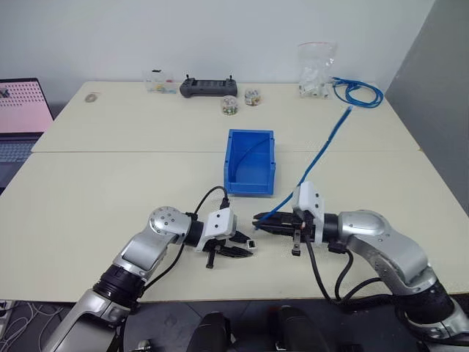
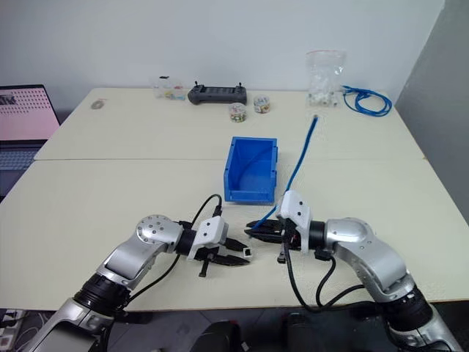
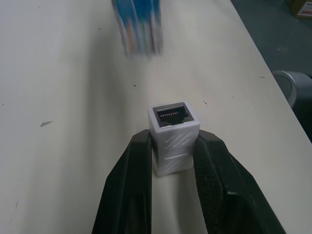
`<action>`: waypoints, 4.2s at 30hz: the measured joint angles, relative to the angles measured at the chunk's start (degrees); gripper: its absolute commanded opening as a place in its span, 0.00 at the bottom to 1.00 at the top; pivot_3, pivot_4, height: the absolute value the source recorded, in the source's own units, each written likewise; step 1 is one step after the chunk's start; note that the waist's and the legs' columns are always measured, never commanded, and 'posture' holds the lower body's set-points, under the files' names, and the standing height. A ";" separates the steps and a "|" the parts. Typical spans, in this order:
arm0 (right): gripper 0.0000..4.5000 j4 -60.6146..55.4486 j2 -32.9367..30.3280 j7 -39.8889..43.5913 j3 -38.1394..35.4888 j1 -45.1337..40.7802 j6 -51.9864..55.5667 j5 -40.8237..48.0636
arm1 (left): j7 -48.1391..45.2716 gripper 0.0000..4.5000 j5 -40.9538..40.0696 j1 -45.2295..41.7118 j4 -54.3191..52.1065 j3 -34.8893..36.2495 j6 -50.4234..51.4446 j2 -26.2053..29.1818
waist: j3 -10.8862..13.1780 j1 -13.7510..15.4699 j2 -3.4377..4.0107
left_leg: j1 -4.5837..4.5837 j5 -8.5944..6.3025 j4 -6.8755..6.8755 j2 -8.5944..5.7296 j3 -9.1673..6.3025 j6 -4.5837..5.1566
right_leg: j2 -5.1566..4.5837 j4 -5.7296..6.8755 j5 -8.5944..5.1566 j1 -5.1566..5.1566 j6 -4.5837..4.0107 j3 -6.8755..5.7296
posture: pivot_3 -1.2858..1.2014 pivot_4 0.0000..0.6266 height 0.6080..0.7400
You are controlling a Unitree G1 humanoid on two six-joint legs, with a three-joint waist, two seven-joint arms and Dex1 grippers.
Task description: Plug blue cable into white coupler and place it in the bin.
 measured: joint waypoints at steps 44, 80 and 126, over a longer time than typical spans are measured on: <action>0.01 12.55 1.64 15.53 5.45 -4.52 -14.83 -12.44 | -1.23 0.19 1.53 -0.28 0.43 0.09 -1.12 -0.26 | -0.08 0.01 0.01 | 0.19 0.00 0.02 -0.03 0.06 0.00 | -0.03 0.25 0.00 0.05 -0.01 0.01 | 0.52 0.24 1.00; 0.01 7.82 2.09 12.06 -5.80 -13.30 10.44 -3.16 | 12.26 0.92 -7.33 8.82 -12.64 19.70 14.50 4.05 | -0.99 -0.06 0.26 | 0.12 0.00 0.00 -0.01 -0.08 0.00 | -0.09 0.25 -0.01 -0.01 -0.03 0.05 | 0.52 0.24 1.00; 0.99 38.23 4.86 11.29 -12.09 -29.59 -4.03 -16.18 | 39.17 1.00 -3.84 4.07 -16.40 29.03 21.09 -0.83 | -0.62 0.21 0.36 | -0.15 0.00 -0.04 -0.04 -0.12 -0.02 | -0.17 0.21 0.14 -0.13 -0.42 -0.03 | 0.52 0.24 1.00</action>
